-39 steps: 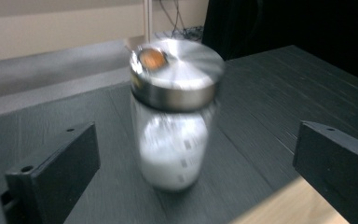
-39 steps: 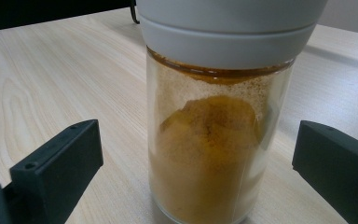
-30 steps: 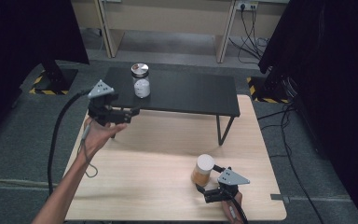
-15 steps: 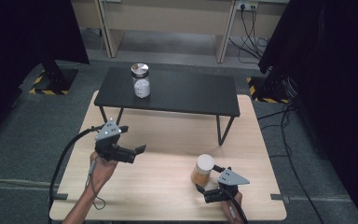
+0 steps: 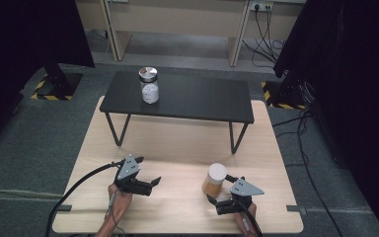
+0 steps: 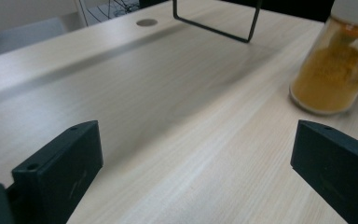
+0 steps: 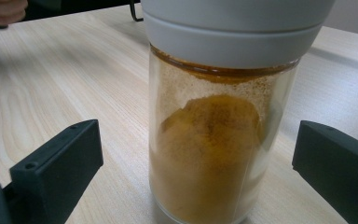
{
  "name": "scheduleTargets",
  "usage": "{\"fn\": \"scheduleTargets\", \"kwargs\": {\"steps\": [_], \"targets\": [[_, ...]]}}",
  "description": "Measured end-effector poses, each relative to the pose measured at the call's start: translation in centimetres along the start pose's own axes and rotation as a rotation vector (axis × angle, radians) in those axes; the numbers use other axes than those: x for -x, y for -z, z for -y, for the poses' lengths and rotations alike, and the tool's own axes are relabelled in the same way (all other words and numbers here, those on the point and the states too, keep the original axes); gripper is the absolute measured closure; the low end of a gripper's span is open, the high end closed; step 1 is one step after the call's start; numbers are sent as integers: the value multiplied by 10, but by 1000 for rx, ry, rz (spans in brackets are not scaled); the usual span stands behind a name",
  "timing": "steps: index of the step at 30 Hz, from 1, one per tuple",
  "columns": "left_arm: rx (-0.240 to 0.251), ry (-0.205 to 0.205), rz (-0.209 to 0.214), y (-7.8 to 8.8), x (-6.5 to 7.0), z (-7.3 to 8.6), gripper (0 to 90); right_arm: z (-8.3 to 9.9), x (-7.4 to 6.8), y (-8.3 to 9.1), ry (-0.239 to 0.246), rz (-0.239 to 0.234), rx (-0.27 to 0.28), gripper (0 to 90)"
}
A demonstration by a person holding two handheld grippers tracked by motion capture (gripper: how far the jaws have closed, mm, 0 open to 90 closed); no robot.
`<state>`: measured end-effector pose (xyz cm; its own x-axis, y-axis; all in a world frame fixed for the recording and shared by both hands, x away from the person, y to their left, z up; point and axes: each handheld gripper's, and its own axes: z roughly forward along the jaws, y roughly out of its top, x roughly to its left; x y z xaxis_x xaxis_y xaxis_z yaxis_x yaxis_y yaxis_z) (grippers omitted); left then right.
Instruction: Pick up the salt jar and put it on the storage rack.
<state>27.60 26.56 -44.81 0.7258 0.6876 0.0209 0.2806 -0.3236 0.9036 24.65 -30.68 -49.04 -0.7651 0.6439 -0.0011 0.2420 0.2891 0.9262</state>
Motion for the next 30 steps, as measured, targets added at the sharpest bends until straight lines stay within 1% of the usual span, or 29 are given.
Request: {"fn": "scheduleTargets", "kwargs": {"steps": [3,7,9,11,15,18,19,24,30], "targets": [[10,-1,16,-6,2,9,12,0,0,0,0,0,-1,15],[12,-14,34,-13,6,19,13,0,0,0,-1,0,0,15],[5,-18,32,-15,8,21,13,0,0,0,0,0,0,15],[5,-13,36,-17,7,24,15,0,0,0,0,0,0,15],[20,-6,40,-18,7,29,15,0,0,0,-3,0,1,15],[10,-1,42,-20,7,31,15,0,0,0,-2,1,0,15],[1,6,39,-21,7,31,16,0,0,0,-2,1,0,15],[7,9,40,-22,5,31,16,0,0,0,-1,2,0,15],[15,2,38,-21,5,32,14,0,-1,0,0,3,0,15]]}}
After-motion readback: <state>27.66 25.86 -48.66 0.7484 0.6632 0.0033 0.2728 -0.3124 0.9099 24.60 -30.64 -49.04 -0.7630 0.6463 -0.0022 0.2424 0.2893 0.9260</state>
